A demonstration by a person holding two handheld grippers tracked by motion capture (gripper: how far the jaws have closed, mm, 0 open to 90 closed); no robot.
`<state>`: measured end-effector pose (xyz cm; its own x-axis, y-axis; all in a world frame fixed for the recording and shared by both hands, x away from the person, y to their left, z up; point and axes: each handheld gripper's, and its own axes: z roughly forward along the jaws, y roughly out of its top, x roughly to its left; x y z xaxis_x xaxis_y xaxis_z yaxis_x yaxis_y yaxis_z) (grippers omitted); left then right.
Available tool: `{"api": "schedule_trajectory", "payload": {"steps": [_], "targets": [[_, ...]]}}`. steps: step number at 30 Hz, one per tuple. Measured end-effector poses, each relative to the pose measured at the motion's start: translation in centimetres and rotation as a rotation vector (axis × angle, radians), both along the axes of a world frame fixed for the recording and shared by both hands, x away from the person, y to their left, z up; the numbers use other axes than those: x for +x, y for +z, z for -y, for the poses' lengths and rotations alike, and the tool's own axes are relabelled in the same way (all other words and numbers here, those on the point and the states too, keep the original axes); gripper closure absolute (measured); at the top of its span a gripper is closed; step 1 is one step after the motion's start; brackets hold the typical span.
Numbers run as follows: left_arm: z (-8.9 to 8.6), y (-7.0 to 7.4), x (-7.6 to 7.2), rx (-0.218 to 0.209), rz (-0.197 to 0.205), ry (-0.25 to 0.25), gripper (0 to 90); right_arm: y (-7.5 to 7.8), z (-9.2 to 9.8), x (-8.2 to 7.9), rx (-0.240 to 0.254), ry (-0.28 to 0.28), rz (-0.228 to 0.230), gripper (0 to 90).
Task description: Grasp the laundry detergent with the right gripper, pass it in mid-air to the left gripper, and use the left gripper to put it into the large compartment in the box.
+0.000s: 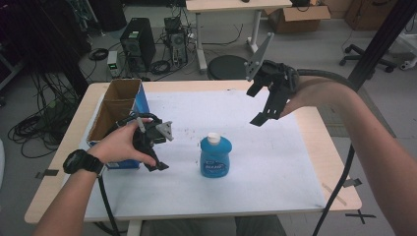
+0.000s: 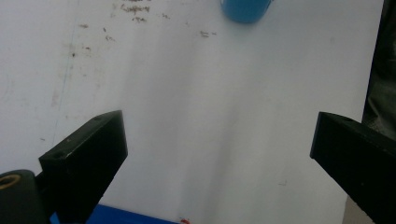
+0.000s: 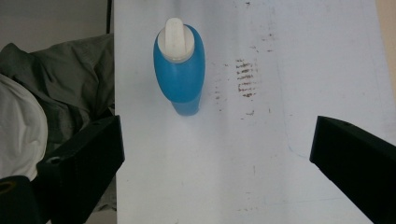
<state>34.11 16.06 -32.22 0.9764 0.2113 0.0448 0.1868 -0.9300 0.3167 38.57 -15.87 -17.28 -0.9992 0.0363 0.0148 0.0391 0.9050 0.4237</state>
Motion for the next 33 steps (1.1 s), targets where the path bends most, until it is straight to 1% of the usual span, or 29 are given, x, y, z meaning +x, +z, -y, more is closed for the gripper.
{"api": "schedule_trajectory", "payload": {"steps": [3, 5, 7, 10, 11, 15, 16, 17, 19, 21, 22, 23, 25, 26, 29, 30, 31, 33], "targets": [[0.0, 0.2, 0.0, 0.003, 0.004, -0.002, 4.5, 0.4, 0.2, 0.0, 0.006, -0.005, 0.009, 2.7], [0.1, 0.2, 0.0, 0.003, 0.003, -0.002, 4.5, 0.9, 0.5, -0.2, 0.021, -0.006, 0.017, 2.7], [0.2, 0.2, -0.1, 0.002, 0.006, -0.003, 4.5, 1.1, 0.6, -0.3, 0.027, -0.006, 0.024, 2.7], [0.2, 0.2, -0.2, 0.006, 0.001, -0.006, 4.5, 1.7, 1.2, -0.6, 0.062, -0.005, 0.041, 2.8], [0.3, 0.2, -0.2, 0.015, -0.001, -0.003, 4.6, 1.8, 1.4, -0.6, 0.072, -0.008, 0.046, 2.8], [0.3, 0.3, -0.2, 0.005, 0.001, -0.006, 4.5, 2.0, 2.4, -0.7, 0.126, -0.01, 0.059, 2.3], [0.3, 0.3, -0.2, 0.007, 0.001, -0.006, 4.5, 2.0, 2.6, -0.7, 0.136, -0.019, 0.061, 1.7], [0.3, 0.3, -0.2, 0.007, 0.001, -0.006, 4.5, 2.0, 2.6, -0.7, 0.136, -0.019, 0.061, 1.7], [0.2, 0.3, -0.2, 0.004, -0.001, 0.0, 4.5, 1.9, 3.0, -0.8, 0.155, -0.037, 0.068, 1.6], [0.2, 0.3, -0.1, 0.005, -0.001, 0.001, 4.5, 1.7, 3.5, -0.9, 0.181, -0.037, 0.055, 1.8], [0.3, 0.4, -0.1, 0.006, -0.001, 0.0, 4.5, 1.3, 3.9, -1.0, 0.202, -0.034, 0.053, 1.9], [0.3, 0.4, -0.1, 0.006, -0.001, 0.0, 4.4, 1.3, 3.9, -1.0, 0.202, -0.034, 0.053, 1.9], [0.3, 0.4, -0.2, 0.002, 0.0, 0.0, 4.5, 0.7, 4.5, -1.0, 0.225, -0.04, 0.052, 1.9], [0.3, 0.4, -0.2, 0.0, 0.002, 0.002, 4.5, 0.7, 4.5, -1.0, 0.225, -0.04, 0.052, 1.9], [0.3, 0.5, -0.2, 0.003, 0.003, 0.002, 4.5, -0.2, 5.1, -1.1, 0.267, -0.049, 0.058, 1.8], [0.2, 0.5, -0.2, 0.006, 0.002, 0.001, 4.5, -0.7, 5.5, -1.1, 0.311, -0.05, 0.043, 2.2], [0.2, 0.5, -0.2, 0.007, 0.002, 0.004, 4.5, -0.7, 5.5, -1.1, 0.311, -0.05, 0.043, 2.2], [0.2, 0.5, -0.3, 0.003, 0.0, 0.009, 4.5, -1.3, 5.9, -1.1, 0.334, -0.055, 0.037, 2.2]]}}
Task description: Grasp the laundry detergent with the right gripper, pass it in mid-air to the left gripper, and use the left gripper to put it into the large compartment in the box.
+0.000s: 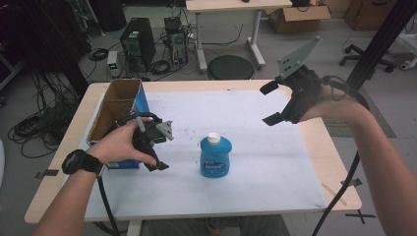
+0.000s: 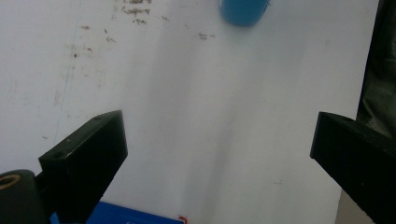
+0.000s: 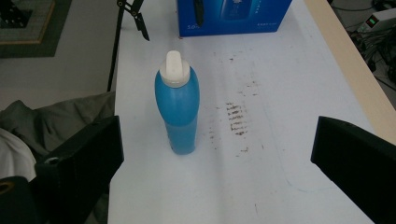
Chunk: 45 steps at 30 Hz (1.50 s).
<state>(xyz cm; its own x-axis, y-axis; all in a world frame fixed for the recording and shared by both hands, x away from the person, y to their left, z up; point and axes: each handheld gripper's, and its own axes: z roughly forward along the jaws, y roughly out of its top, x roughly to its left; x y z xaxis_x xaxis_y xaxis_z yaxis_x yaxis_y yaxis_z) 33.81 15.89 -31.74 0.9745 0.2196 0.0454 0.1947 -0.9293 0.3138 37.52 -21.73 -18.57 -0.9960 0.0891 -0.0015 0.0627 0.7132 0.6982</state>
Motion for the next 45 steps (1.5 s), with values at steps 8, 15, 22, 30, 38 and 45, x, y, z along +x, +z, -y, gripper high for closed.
{"api": "schedule_trajectory", "payload": {"steps": [8, 15, 22, 30, 38, 45], "targets": [[0.1, 0.0, 0.0, 0.001, -0.002, -0.002, 4.5, -2.8, 0.9, -0.1, 0.101, -0.014, -0.01, 2.0], [0.0, -0.1, -0.1, -0.004, -0.003, 0.002, 4.5, -4.9, 1.2, -0.2, 0.152, -0.023, -0.02, 1.9], [-0.1, -0.1, -0.2, 0.002, -0.005, -0.001, 4.4, -7.5, 0.8, -0.6, 0.181, -0.028, -0.023, 1.9], [-0.2, -0.1, -0.3, -0.003, -0.004, 0.001, 4.4, -10.0, -0.3, -1.1, 0.207, -0.028, -0.02, 2.0], [-0.4, -0.2, -0.5, -0.008, -0.004, 0.003, 4.5, -12.8, -1.1, -1.2, 0.235, -0.04, -0.048, 2.2], [-0.4, -0.3, -0.6, -0.01, -0.003, 0.0, 4.4, -15.1, -2.1, -1.3, 0.282, -0.042, -0.087, 1.6]]}}
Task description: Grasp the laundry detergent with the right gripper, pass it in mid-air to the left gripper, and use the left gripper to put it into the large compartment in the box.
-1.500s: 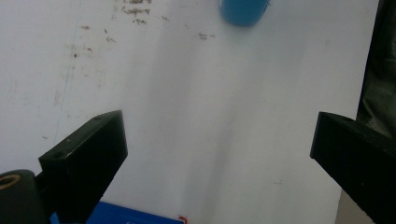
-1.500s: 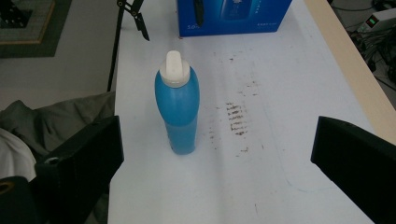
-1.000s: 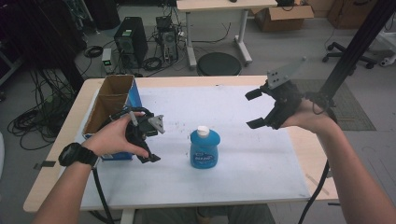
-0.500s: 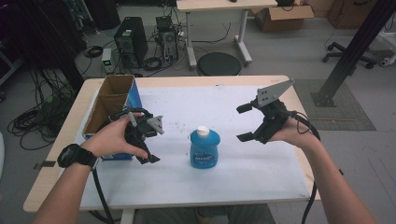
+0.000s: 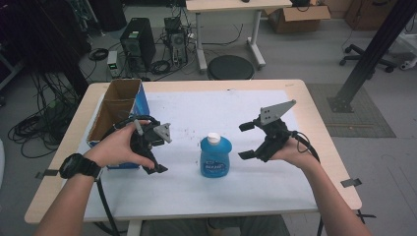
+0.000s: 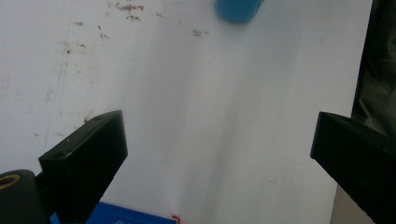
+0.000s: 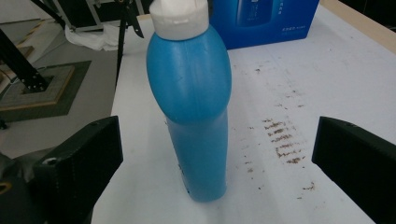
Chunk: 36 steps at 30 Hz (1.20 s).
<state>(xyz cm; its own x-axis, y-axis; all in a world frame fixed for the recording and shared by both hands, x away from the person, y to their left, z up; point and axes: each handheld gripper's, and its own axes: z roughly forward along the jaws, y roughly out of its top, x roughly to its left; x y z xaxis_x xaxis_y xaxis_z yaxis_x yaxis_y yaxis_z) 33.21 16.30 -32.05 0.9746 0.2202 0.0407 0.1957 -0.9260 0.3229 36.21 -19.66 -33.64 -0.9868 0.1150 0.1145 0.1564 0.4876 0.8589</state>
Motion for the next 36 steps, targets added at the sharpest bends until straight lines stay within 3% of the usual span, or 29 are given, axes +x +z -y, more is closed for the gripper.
{"api": "schedule_trajectory", "payload": {"steps": [10, 14, 25, 28, 36], "targets": [[0.1, 0.1, 0.0, -0.005, 0.001, -0.002, 4.1, -2.4, -1.6, -0.1, 0.022, -0.007, -0.029, 0.7], [0.0, 0.1, -0.1, -0.005, 0.0, -0.001, 4.1, -2.8, -2.3, -0.1, 0.046, 0.006, -0.036, 0.7], [-0.1, 0.1, -0.1, -0.009, 0.001, 0.001, 4.1, -4.3, -4.3, -0.3, 0.049, 0.026, -0.049, 1.7], [-0.1, 0.1, 0.0, -0.006, 0.0, -0.002, 4.1, -4.7, -4.9, -0.3, 0.073, 0.031, -0.057, 3.0], [0.0, 0.1, -0.1, -0.01, 0.007, -0.003, 4.2, -5.5, -6.1, -0.3, 0.064, 0.038, -0.057, 6.6]]}}
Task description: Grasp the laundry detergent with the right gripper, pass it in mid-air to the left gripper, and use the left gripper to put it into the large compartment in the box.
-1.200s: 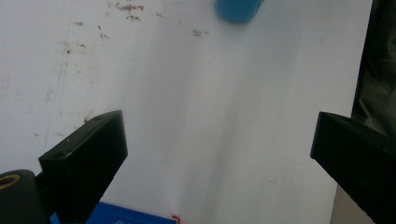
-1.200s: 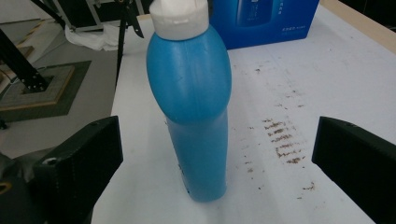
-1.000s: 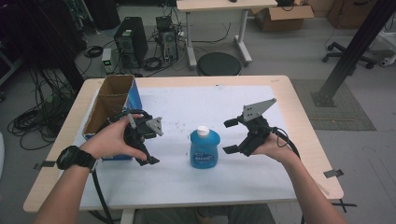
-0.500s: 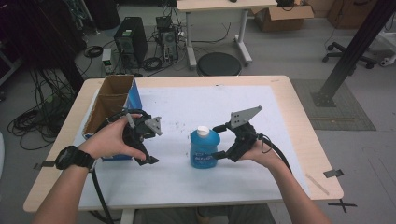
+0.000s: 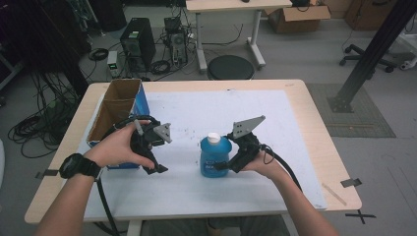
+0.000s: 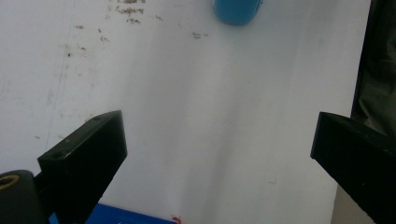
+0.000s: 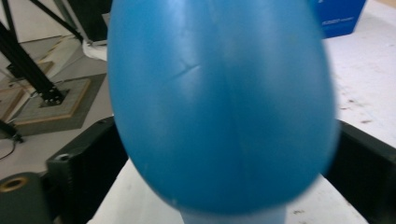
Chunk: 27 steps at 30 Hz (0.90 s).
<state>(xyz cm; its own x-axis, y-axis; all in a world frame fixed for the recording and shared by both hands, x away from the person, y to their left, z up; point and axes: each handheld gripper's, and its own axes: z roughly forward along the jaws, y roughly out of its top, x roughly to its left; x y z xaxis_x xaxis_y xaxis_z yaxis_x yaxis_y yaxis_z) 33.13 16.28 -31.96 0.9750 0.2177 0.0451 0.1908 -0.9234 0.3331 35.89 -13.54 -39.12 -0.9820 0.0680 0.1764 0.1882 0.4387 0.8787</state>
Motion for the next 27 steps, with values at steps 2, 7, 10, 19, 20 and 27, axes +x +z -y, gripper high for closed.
{"api": "schedule_trajectory", "payload": {"steps": [2, 7, 10, 19, 20, 27], "targets": [[-0.03, 0.09, -0.05, -0.004, 0.002, -0.003, 4.2, -0.1, -0.17, -0.01, 0.004, 0.002, 0.0, 7.5], [-0.12, 0.18, -0.1, -0.004, 0.005, -0.003, 4.3, -0.31, -0.35, 0.15, 0.015, 0.009, -0.007, 11.5], [-0.15, 0.18, -0.09, -0.005, 0.007, 0.0, 4.3, -0.38, -0.43, 0.16, 0.014, 0.016, -0.007, 13.3], [-0.03, 0.14, -0.13, -0.009, 0.007, -0.006, 4.6, -0.49, -0.41, 0.28, 0.012, 0.026, -0.011, 19.0], [-0.02, 0.14, -0.14, -0.007, 0.009, -0.008, 4.6, -0.49, -0.43, 0.27, 0.012, 0.031, -0.01, 19.7], [-0.17, 0.25, -0.2, -0.006, 0.012, -0.006, 4.7, -0.57, -0.3, 0.44, 0.016, 0.031, -0.012, 23.9]]}}
